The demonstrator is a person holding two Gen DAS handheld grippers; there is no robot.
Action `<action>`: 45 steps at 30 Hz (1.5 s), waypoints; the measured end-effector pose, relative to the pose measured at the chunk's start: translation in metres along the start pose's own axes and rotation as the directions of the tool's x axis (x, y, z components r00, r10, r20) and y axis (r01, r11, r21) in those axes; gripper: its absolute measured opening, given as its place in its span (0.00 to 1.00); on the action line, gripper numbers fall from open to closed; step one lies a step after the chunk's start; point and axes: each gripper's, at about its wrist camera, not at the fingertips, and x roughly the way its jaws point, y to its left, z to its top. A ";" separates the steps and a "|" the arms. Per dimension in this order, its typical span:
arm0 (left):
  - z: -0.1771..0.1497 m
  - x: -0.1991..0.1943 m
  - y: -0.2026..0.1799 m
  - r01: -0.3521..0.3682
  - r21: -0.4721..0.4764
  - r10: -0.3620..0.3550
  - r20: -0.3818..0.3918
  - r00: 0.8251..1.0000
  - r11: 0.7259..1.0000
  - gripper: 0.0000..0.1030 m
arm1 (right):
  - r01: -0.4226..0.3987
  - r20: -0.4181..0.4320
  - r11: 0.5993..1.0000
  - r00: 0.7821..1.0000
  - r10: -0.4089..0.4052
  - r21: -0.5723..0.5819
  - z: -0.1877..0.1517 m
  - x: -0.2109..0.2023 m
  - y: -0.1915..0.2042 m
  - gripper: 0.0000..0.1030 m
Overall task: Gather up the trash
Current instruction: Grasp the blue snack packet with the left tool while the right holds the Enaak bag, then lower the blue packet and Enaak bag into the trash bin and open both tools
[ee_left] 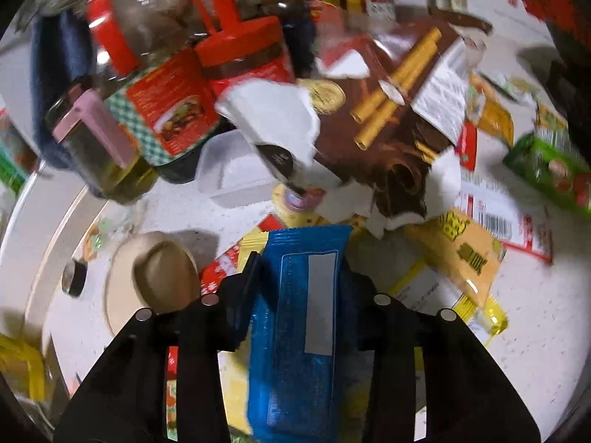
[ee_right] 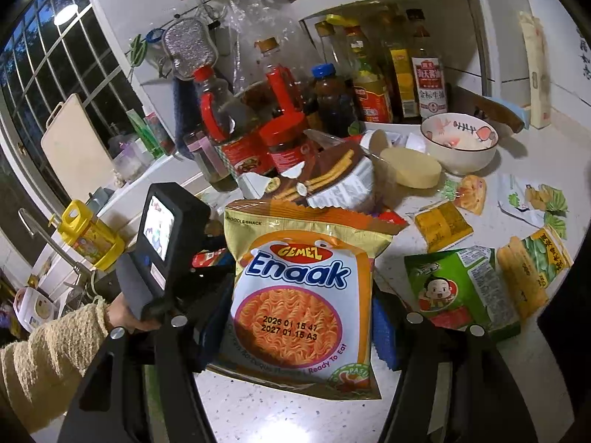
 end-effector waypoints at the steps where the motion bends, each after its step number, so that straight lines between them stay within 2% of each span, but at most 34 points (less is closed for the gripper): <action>1: -0.001 -0.004 0.002 0.000 -0.010 0.000 0.007 1.000 1.000 0.35 | -0.004 0.003 1.000 1.000 0.004 -0.001 0.000 -0.001 0.002 0.62; 4: -0.007 -0.016 0.003 -0.023 -0.011 0.023 0.027 0.999 1.000 0.33 | -0.011 0.009 1.000 1.000 0.011 -0.013 0.000 -0.001 0.007 0.62; 10: -0.008 -0.050 0.012 -0.048 -0.077 0.055 0.088 0.995 0.996 0.30 | -0.029 0.020 0.999 0.999 0.030 -0.035 0.000 -0.004 0.020 0.62; 11: -0.006 -0.053 0.011 -0.038 -0.084 0.047 0.101 0.994 0.996 0.15 | -0.030 0.023 0.999 0.999 0.031 -0.042 0.000 -0.005 0.022 0.62; 12: -0.007 -0.065 0.014 -0.040 -0.103 0.052 0.118 0.992 0.994 0.07 | -0.033 0.027 0.998 0.999 0.034 -0.045 0.000 -0.007 0.024 0.62; 17: -0.017 -0.099 0.034 0.027 -0.209 0.014 0.190 0.982 0.978 0.07 | -0.047 0.050 0.997 0.997 0.050 -0.069 0.000 -0.024 0.032 0.62; 22: -0.035 -0.136 0.045 0.035 -0.244 0.028 0.247 0.969 0.969 0.07 | -0.052 0.068 0.995 0.996 0.058 -0.084 -0.002 -0.039 0.034 0.62; 29: -0.053 -0.194 0.050 0.127 -0.282 -0.022 0.346 0.938 0.951 0.07 | -0.074 0.081 0.994 0.993 0.081 -0.085 -0.009 -0.056 0.037 0.62; 33: -0.072 -0.238 0.031 0.198 -0.225 -0.093 0.407 0.909 0.954 0.07 | -0.078 0.086 0.991 0.992 0.087 -0.108 -0.017 -0.075 0.040 0.62; 37: -0.100 -0.268 0.003 0.295 -0.175 -0.203 0.409 0.890 0.939 0.07 | -0.084 0.059 0.989 0.994 0.092 -0.121 -0.038 -0.105 0.038 0.62; 41: -0.135 -0.277 -0.048 0.423 -0.129 -0.364 0.330 0.871 0.897 0.07 | -0.055 -0.029 0.990 0.998 0.051 -0.126 -0.076 -0.126 0.028 0.62; 44: -0.160 -0.262 -0.088 0.484 -0.105 -0.452 0.229 0.862 0.869 0.07 | -0.023 -0.136 0.994 0.991 0.008 -0.107 -0.115 -0.127 0.013 0.62; 45: -0.170 -0.248 -0.105 0.500 -0.107 -0.479 0.174 0.861 0.860 0.07 | -0.016 -0.180 0.996 0.984 0.000 -0.085 -0.131 -0.123 0.005 0.62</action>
